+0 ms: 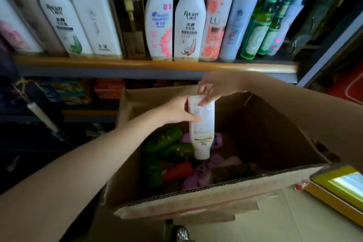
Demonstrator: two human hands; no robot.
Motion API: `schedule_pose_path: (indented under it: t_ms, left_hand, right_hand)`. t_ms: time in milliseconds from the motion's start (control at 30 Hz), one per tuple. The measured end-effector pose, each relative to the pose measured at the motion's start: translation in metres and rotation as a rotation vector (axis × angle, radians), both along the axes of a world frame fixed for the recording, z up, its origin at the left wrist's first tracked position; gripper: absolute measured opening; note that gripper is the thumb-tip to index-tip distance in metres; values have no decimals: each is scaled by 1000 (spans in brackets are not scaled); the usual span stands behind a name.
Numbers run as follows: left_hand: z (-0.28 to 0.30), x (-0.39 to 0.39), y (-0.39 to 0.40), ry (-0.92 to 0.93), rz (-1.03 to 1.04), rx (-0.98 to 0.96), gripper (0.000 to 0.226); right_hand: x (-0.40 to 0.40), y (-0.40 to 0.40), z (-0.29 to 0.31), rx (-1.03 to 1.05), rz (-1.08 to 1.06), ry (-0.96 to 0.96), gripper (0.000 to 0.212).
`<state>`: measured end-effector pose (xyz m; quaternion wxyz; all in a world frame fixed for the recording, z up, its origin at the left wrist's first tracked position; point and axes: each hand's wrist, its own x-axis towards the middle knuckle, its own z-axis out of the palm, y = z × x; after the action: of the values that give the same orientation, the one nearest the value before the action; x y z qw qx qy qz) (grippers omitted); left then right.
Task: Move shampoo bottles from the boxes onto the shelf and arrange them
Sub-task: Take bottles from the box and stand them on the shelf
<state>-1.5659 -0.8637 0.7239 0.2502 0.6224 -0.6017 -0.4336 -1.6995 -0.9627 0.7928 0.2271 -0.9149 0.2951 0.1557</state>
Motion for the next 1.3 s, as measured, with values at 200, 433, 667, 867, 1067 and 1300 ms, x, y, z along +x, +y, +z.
schedule_pose_path:
  t_ms: [200,433,667,867,1067,1300]
  left_hand:
    - [87,24,-14,39,80,-344,49]
    - [144,49,2,-876,14,-1340,28]
    - [145,76,9,-792,38,-1383,47]
    - [162,100,12,-254,514,-1209,30]
    - [183,103,8,-109,342,-968,12]
    - [226,120,-5,-280,368,-1104,37]
  right_hand:
    - [5,-5,87,151,-246,-496,29]
    - [10,13,107,572,-449,-502,78]
    - [39,42,103,878,-280,-900,52]
    - [58,42,114,675,-229,-965,43]
    - [82,38,144,349,-192,-1149,29]
    - [97,19,180,43,-120,-1276,30]
